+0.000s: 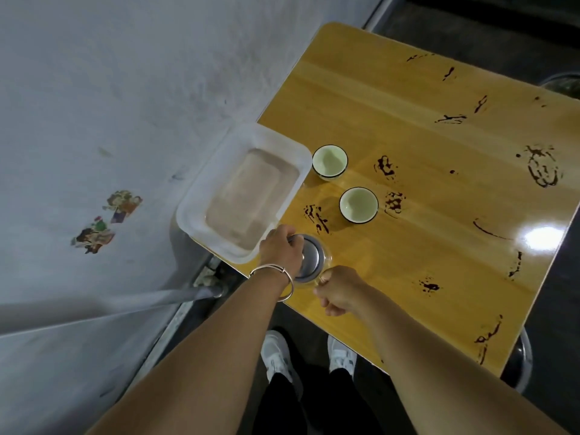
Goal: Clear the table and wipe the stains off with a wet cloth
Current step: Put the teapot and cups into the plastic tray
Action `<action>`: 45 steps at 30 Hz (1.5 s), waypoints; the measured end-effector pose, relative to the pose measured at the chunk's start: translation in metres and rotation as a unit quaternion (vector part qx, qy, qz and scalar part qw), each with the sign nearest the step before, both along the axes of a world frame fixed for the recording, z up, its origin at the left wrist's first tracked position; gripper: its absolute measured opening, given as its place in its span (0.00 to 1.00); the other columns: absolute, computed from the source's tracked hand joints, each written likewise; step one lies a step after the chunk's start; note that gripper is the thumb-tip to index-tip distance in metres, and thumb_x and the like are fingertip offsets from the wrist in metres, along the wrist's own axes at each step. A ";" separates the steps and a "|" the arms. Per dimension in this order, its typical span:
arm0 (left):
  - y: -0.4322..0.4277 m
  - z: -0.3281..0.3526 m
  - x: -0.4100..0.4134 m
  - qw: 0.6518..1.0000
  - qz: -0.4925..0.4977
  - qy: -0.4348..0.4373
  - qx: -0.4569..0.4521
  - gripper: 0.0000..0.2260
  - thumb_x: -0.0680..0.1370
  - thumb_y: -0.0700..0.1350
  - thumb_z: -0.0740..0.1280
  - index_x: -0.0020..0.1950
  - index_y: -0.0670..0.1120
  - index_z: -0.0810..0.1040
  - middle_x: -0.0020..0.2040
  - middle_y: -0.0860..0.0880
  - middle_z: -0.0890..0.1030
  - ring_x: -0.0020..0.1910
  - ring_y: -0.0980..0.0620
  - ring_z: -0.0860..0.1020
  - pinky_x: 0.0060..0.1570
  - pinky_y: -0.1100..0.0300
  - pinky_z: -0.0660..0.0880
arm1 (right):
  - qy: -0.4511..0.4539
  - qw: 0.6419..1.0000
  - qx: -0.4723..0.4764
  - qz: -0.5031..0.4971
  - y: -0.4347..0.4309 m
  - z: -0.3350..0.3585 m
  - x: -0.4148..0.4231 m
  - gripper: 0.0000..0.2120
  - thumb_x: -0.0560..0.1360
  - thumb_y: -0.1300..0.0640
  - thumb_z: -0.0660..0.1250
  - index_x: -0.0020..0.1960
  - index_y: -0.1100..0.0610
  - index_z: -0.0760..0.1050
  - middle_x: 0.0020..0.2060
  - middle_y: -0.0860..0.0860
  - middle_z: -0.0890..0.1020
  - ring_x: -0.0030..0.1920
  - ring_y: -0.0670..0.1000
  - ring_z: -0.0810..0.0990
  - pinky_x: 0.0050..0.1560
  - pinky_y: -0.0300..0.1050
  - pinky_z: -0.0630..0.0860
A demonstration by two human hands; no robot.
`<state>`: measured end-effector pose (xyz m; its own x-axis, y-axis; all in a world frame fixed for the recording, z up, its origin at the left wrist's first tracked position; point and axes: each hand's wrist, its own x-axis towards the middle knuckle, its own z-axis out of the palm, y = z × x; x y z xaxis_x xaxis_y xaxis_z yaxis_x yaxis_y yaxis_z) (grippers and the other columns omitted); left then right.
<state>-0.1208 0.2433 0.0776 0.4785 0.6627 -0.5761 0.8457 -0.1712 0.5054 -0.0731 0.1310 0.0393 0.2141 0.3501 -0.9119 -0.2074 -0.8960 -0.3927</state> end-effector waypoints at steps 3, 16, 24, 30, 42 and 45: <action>0.001 0.013 0.007 1.000 0.001 -0.024 -0.002 0.11 0.79 0.45 0.58 0.59 0.44 0.74 0.59 0.45 0.76 0.55 0.47 0.74 0.50 0.61 0.69 | 0.009 1.000 0.015 0.016 -0.006 0.018 0.016 0.07 0.77 0.62 0.64 0.53 0.65 0.74 0.35 0.56 0.77 0.27 0.50 0.74 0.29 0.41 0.75; 0.085 0.078 0.032 0.978 -0.020 -0.066 0.195 0.15 0.79 0.49 0.56 0.51 0.39 0.77 0.53 0.38 0.78 0.54 0.39 0.73 0.52 0.51 0.69 | -0.070 0.979 0.090 0.168 0.077 0.115 0.062 0.06 0.76 0.60 0.63 0.44 0.63 0.76 0.35 0.56 0.81 0.26 0.49 0.76 0.27 0.37 0.71; 0.159 0.044 0.007 0.969 -0.027 -0.024 0.244 0.17 0.80 0.49 0.56 0.52 0.37 0.76 0.54 0.36 0.78 0.57 0.38 0.71 0.54 0.52 0.64 | -0.101 0.977 0.082 0.171 0.170 0.063 0.021 0.07 0.73 0.63 0.62 0.47 0.66 0.75 0.34 0.61 0.80 0.28 0.54 0.79 0.30 0.40 0.75; 0.179 0.005 -0.008 0.977 -0.030 -0.005 0.212 0.17 0.80 0.50 0.57 0.51 0.36 0.76 0.54 0.35 0.78 0.55 0.36 0.73 0.55 0.51 0.67 | -0.134 0.967 0.055 0.210 0.193 0.021 0.006 0.08 0.75 0.63 0.62 0.52 0.65 0.75 0.28 0.56 0.78 0.27 0.51 0.78 0.43 0.46 0.80; 0.178 -0.015 -0.009 0.981 -0.045 0.076 0.171 0.18 0.79 0.52 0.56 0.56 0.39 0.75 0.58 0.38 0.76 0.59 0.38 0.71 0.56 0.49 0.68 | -0.144 0.974 0.045 0.167 0.185 0.006 -0.003 0.12 0.73 0.66 0.65 0.56 0.67 0.75 0.51 0.61 0.80 0.49 0.60 0.82 0.51 0.53 0.81; 0.168 -0.002 0.000 0.976 -0.060 0.099 0.185 0.17 0.79 0.52 0.57 0.63 0.43 0.72 0.64 0.42 0.71 0.65 0.42 0.66 0.60 0.49 0.64 | -0.201 0.972 0.066 0.105 0.173 0.018 0.003 0.11 0.75 0.63 0.62 0.56 0.64 0.76 0.53 0.60 0.79 0.50 0.60 0.81 0.52 0.52 0.80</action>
<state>-0.1210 0.4114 0.0752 0.4683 0.7894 -0.3968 0.8835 -0.4141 0.2190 -0.0697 0.3042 0.0575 0.4551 0.5329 -0.7134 0.1692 -0.8383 -0.5183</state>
